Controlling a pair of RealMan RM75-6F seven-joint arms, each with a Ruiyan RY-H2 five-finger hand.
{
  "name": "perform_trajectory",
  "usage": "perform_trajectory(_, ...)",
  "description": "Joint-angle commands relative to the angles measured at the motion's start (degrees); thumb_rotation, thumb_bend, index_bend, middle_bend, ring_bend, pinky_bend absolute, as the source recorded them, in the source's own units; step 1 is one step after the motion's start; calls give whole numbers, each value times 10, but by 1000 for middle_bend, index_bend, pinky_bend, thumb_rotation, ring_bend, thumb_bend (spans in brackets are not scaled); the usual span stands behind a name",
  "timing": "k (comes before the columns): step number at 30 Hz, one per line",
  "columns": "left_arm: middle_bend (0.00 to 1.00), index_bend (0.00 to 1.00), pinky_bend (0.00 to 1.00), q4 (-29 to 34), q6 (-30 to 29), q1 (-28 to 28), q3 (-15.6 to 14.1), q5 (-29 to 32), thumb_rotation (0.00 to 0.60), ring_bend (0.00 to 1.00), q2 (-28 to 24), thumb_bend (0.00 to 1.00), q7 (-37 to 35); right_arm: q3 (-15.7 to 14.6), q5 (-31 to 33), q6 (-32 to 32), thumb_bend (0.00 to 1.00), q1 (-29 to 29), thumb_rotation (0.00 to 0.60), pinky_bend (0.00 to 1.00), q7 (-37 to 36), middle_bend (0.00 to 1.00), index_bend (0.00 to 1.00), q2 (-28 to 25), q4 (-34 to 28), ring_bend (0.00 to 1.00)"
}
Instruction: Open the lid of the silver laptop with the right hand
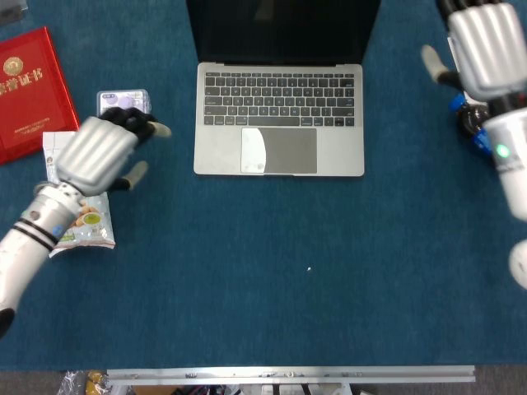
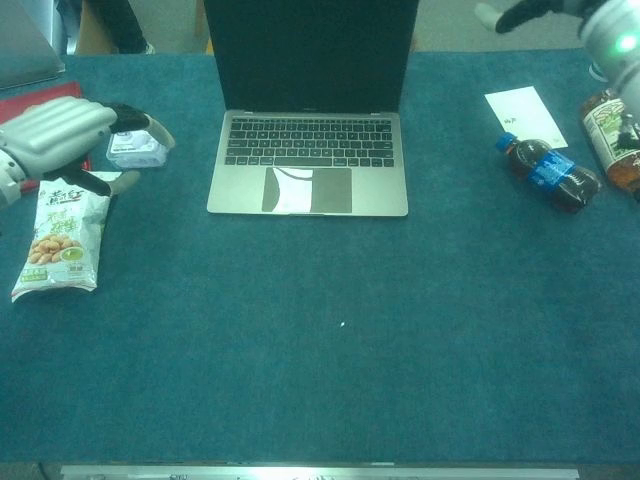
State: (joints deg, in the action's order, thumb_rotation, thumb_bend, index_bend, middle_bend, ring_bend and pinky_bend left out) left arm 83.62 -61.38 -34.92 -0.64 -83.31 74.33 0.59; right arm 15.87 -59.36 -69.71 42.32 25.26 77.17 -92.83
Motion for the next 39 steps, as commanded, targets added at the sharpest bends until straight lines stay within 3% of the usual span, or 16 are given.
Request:
perform_trajectory(1,259,270,213,15,-35,28,8,18,600,191,-21,417,17,-32,-26,-37,301,-45,600,241,-10,267,93,-27,-31,143)
perform_trajectory(8,257,273,213,47,-88,79,17,55,600,192,-61,416,38,-75,-72,-107,301,-129,600,241,-51,267,98,-63,-55,143)
perform_trajectory(21,252,278,213,82,-169,165,14,76,600,191,-105,417,40,-120,-123,-197,301,-253,600,241,-132,267,101,-92,-59,143)
perform_trajectory(29,252,279,213,92,-229,227,-5,55,600,191,-122,417,18,-139,-145,-257,300,-327,600,241,-166,267,101,-96,-57,143)
perform_trajectory(39,252,281,213,84,-263,280,-15,42,600,191,-123,417,2,-136,-138,-265,301,-375,600,241,-188,267,101,-113,-48,143)
